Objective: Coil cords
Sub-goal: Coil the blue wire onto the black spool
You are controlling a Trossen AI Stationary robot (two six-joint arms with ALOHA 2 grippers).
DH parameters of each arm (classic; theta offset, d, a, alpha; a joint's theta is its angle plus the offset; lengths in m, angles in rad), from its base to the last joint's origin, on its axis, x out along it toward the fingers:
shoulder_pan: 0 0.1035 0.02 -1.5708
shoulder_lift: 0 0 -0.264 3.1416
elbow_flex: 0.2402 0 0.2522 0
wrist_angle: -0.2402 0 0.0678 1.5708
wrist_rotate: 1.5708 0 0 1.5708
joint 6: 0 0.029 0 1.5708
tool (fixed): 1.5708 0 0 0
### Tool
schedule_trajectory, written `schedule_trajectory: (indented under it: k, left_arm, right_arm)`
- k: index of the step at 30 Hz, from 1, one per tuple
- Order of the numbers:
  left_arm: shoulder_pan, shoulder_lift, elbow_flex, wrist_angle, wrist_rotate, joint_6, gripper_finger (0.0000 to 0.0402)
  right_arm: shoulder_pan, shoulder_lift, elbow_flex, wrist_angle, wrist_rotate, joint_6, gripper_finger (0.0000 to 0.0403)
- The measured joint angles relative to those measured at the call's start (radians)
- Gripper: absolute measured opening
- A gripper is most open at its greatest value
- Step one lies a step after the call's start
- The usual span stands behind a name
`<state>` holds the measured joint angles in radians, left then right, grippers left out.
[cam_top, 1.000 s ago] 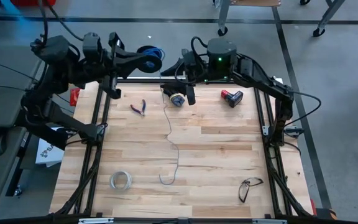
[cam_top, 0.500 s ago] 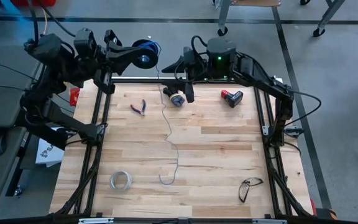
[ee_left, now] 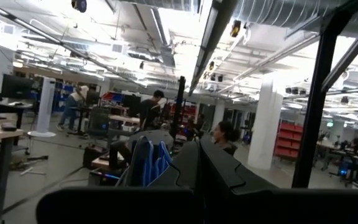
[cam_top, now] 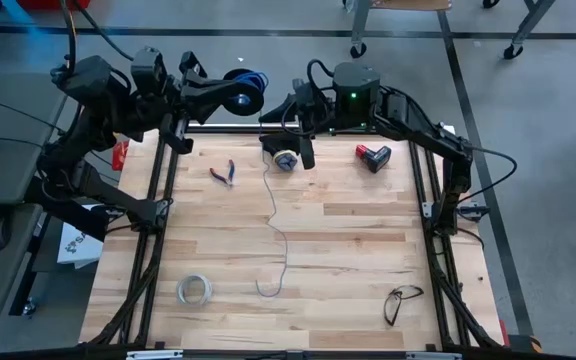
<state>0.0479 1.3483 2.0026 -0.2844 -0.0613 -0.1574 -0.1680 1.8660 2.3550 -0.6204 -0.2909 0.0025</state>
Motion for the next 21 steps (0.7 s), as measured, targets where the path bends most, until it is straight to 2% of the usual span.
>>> schedule_trajectory:
  k: [3, 9, 14, 21]
  left_arm:
    - [0.0, -0.001, 0.0, 0.003, -0.001, -0.017, 0.0]
    - [0.0, -0.004, 0.0, 0.001, -0.01, -0.016, 0.0]
    - [0.0, -0.004, 0.0, 0.007, -0.011, -0.03, 0.0]
    - [0.0, 0.017, 0.0, 0.033, -0.009, -0.059, 0.0]
  right_arm:
    - [-0.001, 0.0, 0.0, 0.0, 0.011, -0.002, 0.0211]
    - [-0.009, -0.02, 0.0, -0.043, -0.055, 0.019, 0.0211]
    - [-0.009, -0.047, 0.0, -0.091, 0.078, -0.049, 0.0211]
    - [-0.007, -0.047, 0.0, -0.047, 0.071, -0.038, 0.0211]
